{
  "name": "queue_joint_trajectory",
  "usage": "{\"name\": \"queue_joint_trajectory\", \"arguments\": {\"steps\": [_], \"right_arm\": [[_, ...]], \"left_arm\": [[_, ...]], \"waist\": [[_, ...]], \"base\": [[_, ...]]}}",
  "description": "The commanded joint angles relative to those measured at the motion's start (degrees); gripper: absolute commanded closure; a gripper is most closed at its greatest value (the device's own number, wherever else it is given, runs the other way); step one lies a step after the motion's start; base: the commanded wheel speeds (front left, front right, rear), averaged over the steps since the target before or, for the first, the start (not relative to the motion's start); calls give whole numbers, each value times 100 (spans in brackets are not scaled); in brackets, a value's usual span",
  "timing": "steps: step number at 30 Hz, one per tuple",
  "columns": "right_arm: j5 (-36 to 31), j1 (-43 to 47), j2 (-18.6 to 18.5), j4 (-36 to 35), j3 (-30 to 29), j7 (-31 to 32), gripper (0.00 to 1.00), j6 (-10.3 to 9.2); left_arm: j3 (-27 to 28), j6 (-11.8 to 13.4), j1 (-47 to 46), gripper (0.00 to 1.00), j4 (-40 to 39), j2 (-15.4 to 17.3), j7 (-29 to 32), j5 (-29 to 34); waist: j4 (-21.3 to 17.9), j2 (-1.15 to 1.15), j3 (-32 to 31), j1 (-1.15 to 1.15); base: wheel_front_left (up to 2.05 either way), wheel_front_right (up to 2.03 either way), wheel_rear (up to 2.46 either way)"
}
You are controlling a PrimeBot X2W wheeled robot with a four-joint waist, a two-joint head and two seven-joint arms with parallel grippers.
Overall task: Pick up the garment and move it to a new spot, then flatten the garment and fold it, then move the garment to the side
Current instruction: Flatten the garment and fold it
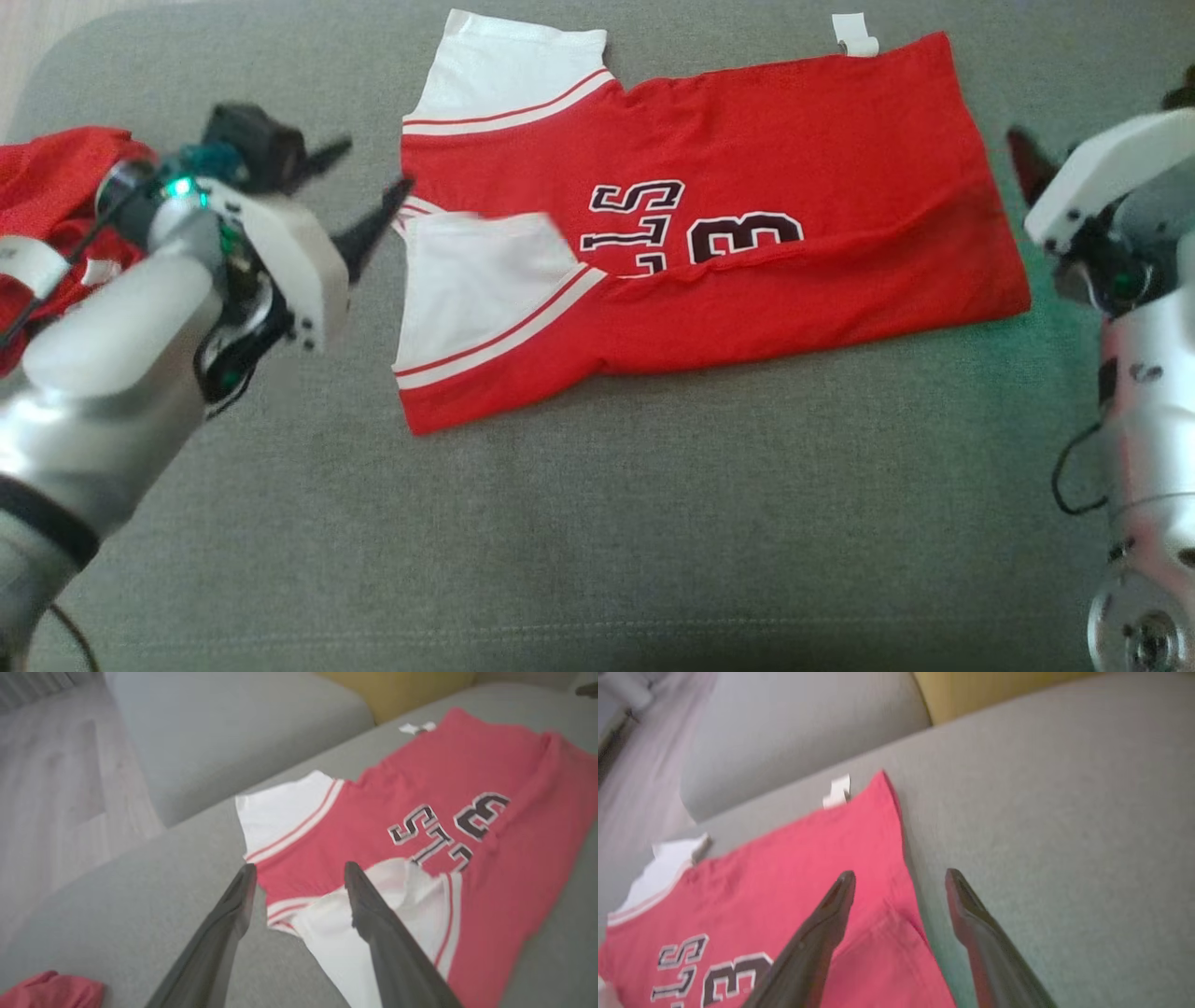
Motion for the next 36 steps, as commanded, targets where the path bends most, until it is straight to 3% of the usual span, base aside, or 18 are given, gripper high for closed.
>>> {"name": "queue_joint_trajectory", "arguments": {"steps": [1, 4, 7, 12, 19, 27, 36], "right_arm": [[10, -289, 88, -178, 45, -440, 0, -4], [126, -250, 104, -187, 174, -1216, 0, -4], [267, 12, 7, -332, 737, -1921, 0, -4], [669, 802, -289, -792, 1628, -2904, 0, -4], [656, 2241, -549, -1522, 2290, -3884, 0, -4], [134, 3387, -246, -2266, 1864, -4263, 0, -4], [-444, 3889, 242, -2893, 1426, -4263, 0, -4]], "left_arm": [[397, 118, -398, 0, 118, 23, -376, 69], [694, 353, -381, 0, 393, -255, -785, 19], [1216, 631, -230, 0, 395, -486, -907, -59], [2773, 1170, 681, 0, -573, -759, -916, 428], [4430, 1581, 2800, 0, -1792, -1538, -917, 1389], [4807, 1532, 4363, 0, -1975, -2251, -917, 2397], [4900, 1534, 4549, 0, -899, -2466, -918, 2960]], "waist": [[10, 0, -11, 0], [47, 0, -96, 0], [92, 0, -234, 0], [157, 0, -534, 0], [227, 0, -1011, 0], [273, 0, -1254, 0], [55, 0, -1183, 0]], "base": [[0, 0, 0], [0, 0, 0], [0, 0, 0], [0, 0, 0], [0, 0, 0], [0, 0, 0], [0, 0, 0]]}}
